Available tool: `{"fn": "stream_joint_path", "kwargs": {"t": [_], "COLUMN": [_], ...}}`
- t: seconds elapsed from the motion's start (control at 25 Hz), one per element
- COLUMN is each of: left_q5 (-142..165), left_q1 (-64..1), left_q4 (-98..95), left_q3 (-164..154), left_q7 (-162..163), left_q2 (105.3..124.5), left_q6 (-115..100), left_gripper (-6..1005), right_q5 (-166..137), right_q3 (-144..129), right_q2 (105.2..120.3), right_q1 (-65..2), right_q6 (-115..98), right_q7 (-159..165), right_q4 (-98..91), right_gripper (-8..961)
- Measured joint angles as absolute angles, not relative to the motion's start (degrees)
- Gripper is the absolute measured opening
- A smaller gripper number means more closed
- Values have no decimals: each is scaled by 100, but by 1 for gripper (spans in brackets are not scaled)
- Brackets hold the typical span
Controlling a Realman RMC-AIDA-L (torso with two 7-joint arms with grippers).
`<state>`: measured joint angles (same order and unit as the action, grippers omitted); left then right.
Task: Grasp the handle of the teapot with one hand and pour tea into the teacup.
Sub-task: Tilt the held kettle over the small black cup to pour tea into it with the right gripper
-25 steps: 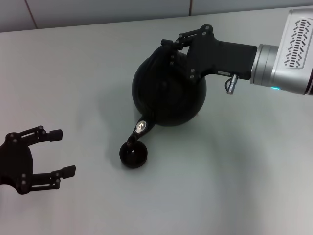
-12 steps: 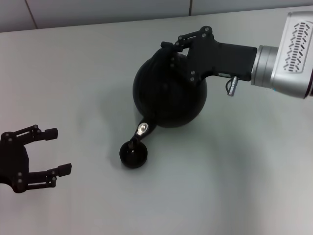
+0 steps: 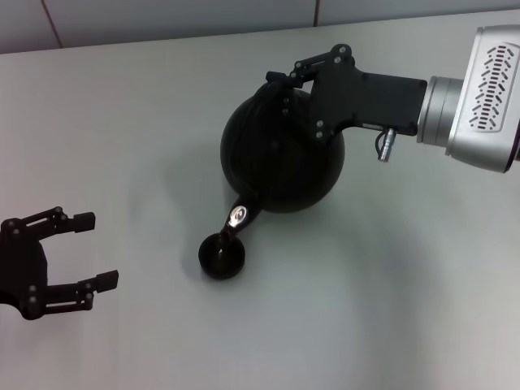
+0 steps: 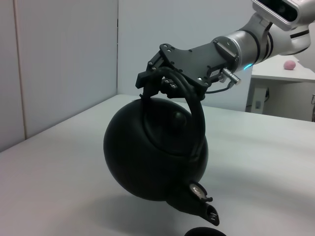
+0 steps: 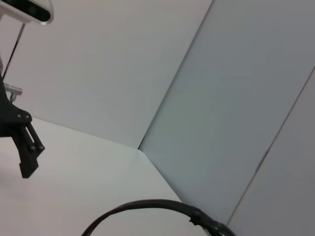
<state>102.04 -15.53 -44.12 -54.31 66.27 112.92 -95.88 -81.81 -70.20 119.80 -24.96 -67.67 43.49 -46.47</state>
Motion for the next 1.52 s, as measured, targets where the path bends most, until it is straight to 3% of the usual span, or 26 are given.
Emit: {"fn": "stream_joint_path", "kwargs": {"t": [1.52], "left_q5": [10204], "left_q1": [-1574], "left_q4": [-4398], "left_q3": [-5431], "left_q7": [6591], "left_q2": [11289], "left_q6": [-9467], "left_gripper": [864], "right_q5": [-8210], "right_q3": [-7444], "right_q2": [11970], "right_q1": [-2470], "right_q6": [-6338], "right_q7": [4271], "right_q4": [-5073], "right_gripper": [108]}}
